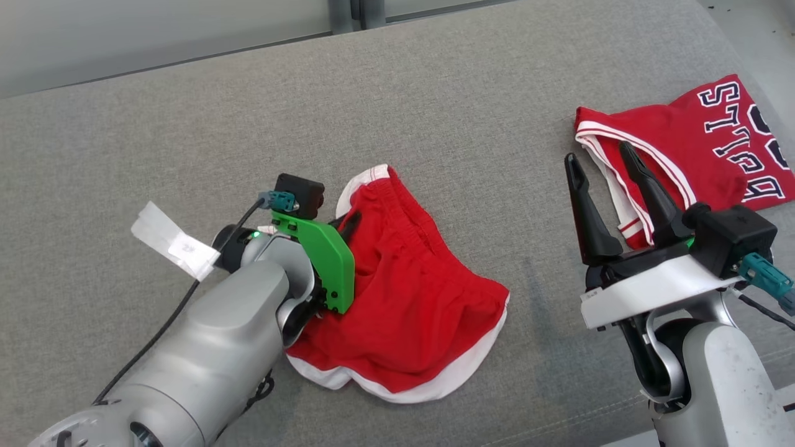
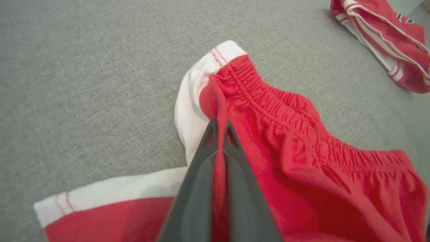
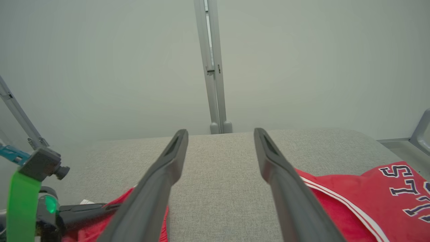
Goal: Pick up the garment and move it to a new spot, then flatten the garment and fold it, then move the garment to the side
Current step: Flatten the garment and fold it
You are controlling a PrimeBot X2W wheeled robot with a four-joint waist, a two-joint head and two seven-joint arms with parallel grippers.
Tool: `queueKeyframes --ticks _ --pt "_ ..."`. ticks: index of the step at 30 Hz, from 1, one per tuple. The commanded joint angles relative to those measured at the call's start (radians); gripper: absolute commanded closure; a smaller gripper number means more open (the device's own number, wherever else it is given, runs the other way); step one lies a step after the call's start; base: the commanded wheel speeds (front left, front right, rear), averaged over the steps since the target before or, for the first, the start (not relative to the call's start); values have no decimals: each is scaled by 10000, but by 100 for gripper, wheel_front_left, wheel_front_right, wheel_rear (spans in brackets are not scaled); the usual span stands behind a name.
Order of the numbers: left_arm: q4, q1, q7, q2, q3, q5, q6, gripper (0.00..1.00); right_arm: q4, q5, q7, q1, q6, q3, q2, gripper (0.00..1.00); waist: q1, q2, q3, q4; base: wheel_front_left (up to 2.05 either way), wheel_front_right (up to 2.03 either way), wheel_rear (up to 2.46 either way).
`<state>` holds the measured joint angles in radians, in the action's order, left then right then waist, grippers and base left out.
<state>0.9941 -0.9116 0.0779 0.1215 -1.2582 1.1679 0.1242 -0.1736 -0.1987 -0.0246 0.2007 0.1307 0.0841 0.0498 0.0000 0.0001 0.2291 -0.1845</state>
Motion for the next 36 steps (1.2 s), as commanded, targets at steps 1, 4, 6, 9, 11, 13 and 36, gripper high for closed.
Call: queueKeyframes --ticks 1,4,6,9,11,13,36 --pt "105 -335 236 -10 49 -142 51 100 -27 7 45 166 0 -1 19 0 0 -1 156 -150 0 0 0" --pt "292 -733 697 -62 82 -253 50 100 -8 10 88 248 0 21 19 0 0 -1 242 -241 0 0 0" --pt "442 -1050 1019 -83 120 -348 48 100 24 -2 100 302 0 67 16 0 0 -1 285 -331 0 0 0" --pt "755 -1511 1396 -164 188 -516 -45 100 62 -62 134 327 0 127 17 0 0 -1 325 -481 0 0 0" --pt "944 -1828 1595 -230 236 -689 -169 100 108 -102 141 355 0 170 17 0 0 -1 359 -593 0 0 0" --pt "1008 -1961 1666 -264 252 -774 -210 100 136 -116 151 388 0 190 17 0 0 -1 374 -648 0 0 0" --pt "-46 -632 1877 -162 2817 -2322 -763 0 305 -14 85 -207 0 -225 22 0 0 -1 -568 526 0 0 0"
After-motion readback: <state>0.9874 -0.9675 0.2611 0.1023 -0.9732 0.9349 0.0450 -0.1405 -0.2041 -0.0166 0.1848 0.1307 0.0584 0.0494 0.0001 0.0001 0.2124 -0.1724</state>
